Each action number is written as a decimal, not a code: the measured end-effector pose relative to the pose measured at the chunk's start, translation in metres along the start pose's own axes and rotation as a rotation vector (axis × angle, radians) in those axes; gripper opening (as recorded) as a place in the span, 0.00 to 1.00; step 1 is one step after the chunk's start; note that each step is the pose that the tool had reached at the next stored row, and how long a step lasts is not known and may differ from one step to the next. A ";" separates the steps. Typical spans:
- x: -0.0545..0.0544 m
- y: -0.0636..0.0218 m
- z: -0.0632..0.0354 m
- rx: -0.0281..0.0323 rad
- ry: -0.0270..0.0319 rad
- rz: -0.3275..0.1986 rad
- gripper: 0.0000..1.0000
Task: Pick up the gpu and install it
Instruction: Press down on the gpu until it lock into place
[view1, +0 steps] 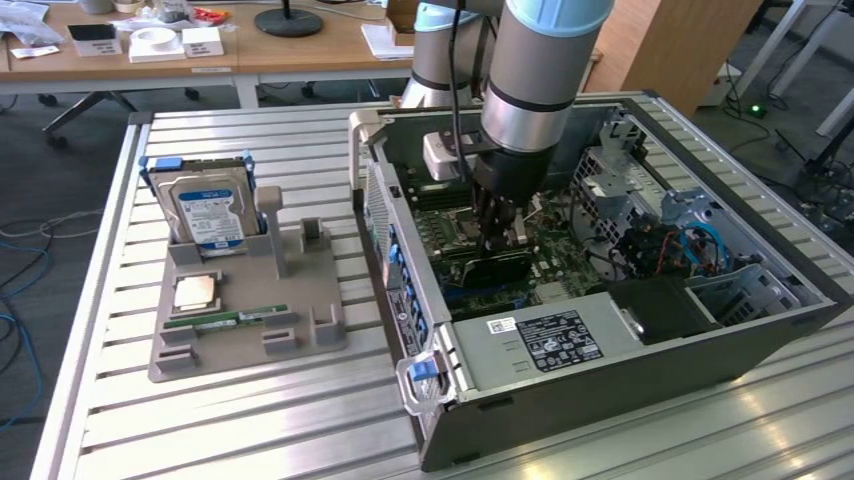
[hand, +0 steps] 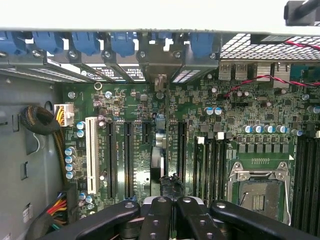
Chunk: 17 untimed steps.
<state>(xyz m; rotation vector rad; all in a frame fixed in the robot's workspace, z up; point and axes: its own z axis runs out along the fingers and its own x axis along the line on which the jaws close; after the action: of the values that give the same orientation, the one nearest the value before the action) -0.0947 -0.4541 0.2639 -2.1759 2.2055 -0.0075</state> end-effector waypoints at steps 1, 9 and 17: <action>0.000 0.0000 0.0001 0.0000 -0.0001 0.000 0.11; 0.000 0.0001 0.0012 0.0001 -0.0001 0.000 0.11; 0.000 0.0003 0.0023 0.0000 -0.0001 0.000 0.11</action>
<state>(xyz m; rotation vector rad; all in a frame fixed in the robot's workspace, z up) -0.0949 -0.4541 0.2616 -2.1760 2.2054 -0.0074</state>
